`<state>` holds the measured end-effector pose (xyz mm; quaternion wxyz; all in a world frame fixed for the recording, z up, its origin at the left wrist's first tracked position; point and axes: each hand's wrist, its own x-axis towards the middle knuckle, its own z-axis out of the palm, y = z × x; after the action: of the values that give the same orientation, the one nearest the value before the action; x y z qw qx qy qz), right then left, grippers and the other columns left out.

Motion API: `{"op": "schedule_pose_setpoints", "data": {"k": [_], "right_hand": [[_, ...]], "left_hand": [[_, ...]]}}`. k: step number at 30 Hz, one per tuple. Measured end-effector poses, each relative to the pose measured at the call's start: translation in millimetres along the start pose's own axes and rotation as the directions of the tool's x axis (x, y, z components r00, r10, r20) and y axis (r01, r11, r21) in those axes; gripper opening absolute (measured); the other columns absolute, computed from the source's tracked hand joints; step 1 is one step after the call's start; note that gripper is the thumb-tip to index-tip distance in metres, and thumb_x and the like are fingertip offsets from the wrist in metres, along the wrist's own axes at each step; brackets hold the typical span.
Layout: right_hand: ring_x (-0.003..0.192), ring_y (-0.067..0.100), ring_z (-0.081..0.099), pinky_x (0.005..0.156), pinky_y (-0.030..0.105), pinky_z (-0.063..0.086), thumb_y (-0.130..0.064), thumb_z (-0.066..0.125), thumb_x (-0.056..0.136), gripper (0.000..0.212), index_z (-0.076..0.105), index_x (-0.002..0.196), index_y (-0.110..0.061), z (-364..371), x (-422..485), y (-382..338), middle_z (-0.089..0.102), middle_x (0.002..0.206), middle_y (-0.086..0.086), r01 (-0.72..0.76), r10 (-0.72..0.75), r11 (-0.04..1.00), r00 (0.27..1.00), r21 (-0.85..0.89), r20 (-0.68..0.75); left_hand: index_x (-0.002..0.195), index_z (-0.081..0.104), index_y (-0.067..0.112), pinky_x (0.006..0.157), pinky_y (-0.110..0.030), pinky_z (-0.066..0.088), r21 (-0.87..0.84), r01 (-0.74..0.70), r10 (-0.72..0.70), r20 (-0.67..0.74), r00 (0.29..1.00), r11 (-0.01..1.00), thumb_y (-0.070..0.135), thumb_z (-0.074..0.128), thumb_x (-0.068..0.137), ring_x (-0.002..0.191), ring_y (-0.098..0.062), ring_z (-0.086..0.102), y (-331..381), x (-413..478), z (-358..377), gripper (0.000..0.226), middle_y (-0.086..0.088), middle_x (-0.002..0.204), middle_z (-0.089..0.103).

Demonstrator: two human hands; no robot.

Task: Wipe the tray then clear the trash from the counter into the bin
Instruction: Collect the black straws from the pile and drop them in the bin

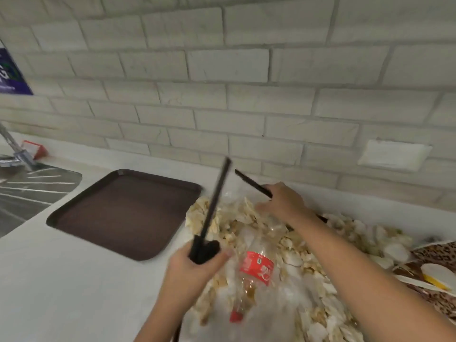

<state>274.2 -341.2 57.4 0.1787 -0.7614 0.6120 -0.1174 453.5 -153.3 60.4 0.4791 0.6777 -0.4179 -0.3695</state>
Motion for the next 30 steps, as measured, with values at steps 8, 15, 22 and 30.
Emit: {"op": "schedule_pose_setpoints", "data": {"k": [8, 15, 22, 30], "right_hand": [[0.099, 0.019, 0.06, 0.074, 0.027, 0.045, -0.052, 0.072, 0.07, 0.056, 0.06, 0.117, -0.023, 55, 35, -2, 0.064, 0.11, 0.0, -0.03, 0.125, 0.952, 0.946, -0.305, 0.298], [0.081, 0.016, 0.059, 0.063, 0.026, 0.043, -0.041, 0.06, 0.087, 0.03, 0.06, 0.112, -0.026, 19, -18, 23, 0.064, 0.093, -0.004, -0.232, 0.232, 0.972, 0.973, -0.039, -0.015], [0.075, 0.016, 0.06, 0.057, 0.023, 0.04, -0.034, 0.067, 0.085, 0.025, 0.064, 0.102, -0.017, -45, -54, 72, 0.067, 0.089, 0.003, -0.353, 0.463, 0.76, 0.883, 0.546, -0.073], [0.085, 0.022, 0.064, 0.076, 0.03, 0.048, -0.045, 0.072, 0.077, 0.045, 0.064, 0.112, -0.017, -66, -81, 107, 0.068, 0.096, 0.004, -0.382, 0.663, 0.52, 0.745, 0.764, -0.078]], "left_hand": [[0.109, 0.062, 0.027, 0.061, -0.024, 0.047, 0.472, -0.024, 0.008, 0.036, 0.999, 0.881, 0.06, 0.073, 0.066, 0.078, -0.008, 0.061, -21, 138, -4, 0.055, 0.012, 0.09, 0.066], [0.1, 0.063, 0.023, 0.05, -0.024, 0.044, 0.761, -0.048, -0.011, 0.073, 0.997, 0.647, 0.047, 0.057, 0.082, 0.065, -0.014, 0.062, -48, 169, 46, 0.031, 0.005, 0.073, 0.064], [0.094, 0.062, 0.019, 0.052, -0.026, 0.044, 0.37, 0.031, -0.078, 0.115, 0.99, 0.928, 0.032, 0.071, 0.077, 0.064, -0.02, 0.062, -41, 173, 7, 0.023, -0.005, 0.075, 0.067], [0.089, 0.063, 0.007, 0.035, -0.021, 0.03, 0.134, 0.11, -0.12, 0.064, 0.991, 0.985, 0.032, 0.078, 0.075, 0.031, -0.009, 0.035, -2, 173, -25, 0.032, 0.001, 0.047, 0.043]]}}
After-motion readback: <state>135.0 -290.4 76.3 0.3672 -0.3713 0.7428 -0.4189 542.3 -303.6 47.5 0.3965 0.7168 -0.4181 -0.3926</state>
